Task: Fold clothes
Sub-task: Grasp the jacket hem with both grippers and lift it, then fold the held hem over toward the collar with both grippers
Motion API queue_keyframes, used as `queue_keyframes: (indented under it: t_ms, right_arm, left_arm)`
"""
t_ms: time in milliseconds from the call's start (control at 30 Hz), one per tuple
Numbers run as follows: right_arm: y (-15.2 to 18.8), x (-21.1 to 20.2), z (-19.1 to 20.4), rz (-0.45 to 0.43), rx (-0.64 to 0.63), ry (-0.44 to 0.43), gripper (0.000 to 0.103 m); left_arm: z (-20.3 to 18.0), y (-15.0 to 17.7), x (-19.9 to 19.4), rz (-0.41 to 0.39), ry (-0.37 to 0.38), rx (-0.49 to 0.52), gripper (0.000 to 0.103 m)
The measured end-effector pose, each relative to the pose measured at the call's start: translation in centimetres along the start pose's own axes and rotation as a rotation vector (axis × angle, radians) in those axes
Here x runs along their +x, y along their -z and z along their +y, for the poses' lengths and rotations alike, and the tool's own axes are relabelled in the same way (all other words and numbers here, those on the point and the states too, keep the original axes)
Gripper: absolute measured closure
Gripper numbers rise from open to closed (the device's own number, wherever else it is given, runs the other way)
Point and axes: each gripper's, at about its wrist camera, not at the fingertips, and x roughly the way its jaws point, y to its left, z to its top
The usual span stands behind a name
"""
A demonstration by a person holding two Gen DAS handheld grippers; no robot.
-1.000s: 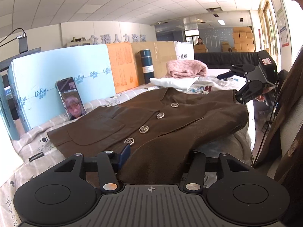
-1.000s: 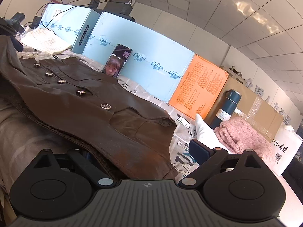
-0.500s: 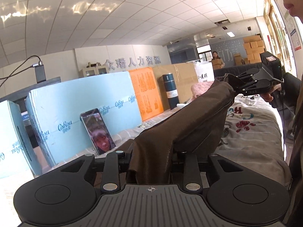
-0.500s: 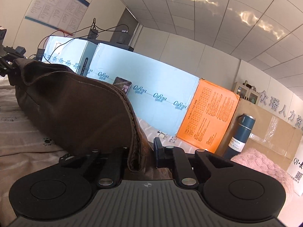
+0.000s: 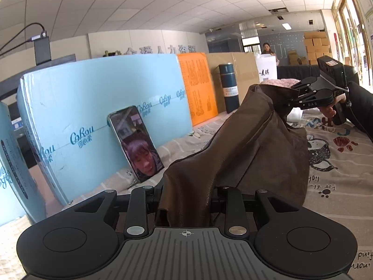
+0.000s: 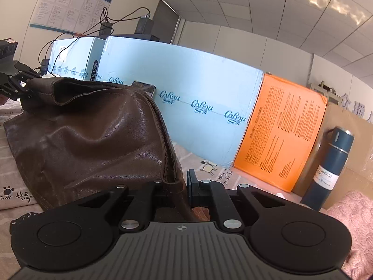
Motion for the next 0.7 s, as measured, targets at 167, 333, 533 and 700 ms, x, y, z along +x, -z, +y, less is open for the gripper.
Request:
queue_keyframes:
  t_ms: [167, 333, 533, 700]
  right_arm:
    - [1.7, 3.1, -2.6, 0.106, 0.146, -0.067, 0.093]
    - [2.6, 3.3, -3.9, 0.119, 0.284, -0.078, 0.076]
    - [3.2, 3.0, -5.7, 0.070, 0.450, -0.084, 0.058]
    - [3.3, 3.2, -6.0, 0.077, 0.535, -0.045, 0.053]
  left_arm:
    - [2.4, 1.7, 2.8, 0.073, 0.039, -0.083, 0.070]
    - [3.8, 2.8, 3.2, 0.071, 0.075, -0.180, 0.047]
    - [6.4, 3.3, 2.9, 0.027, 0.121, -0.357, 0.015]
    - [6.5, 3.3, 3.6, 0.049, 0.113, -0.389, 0.013]
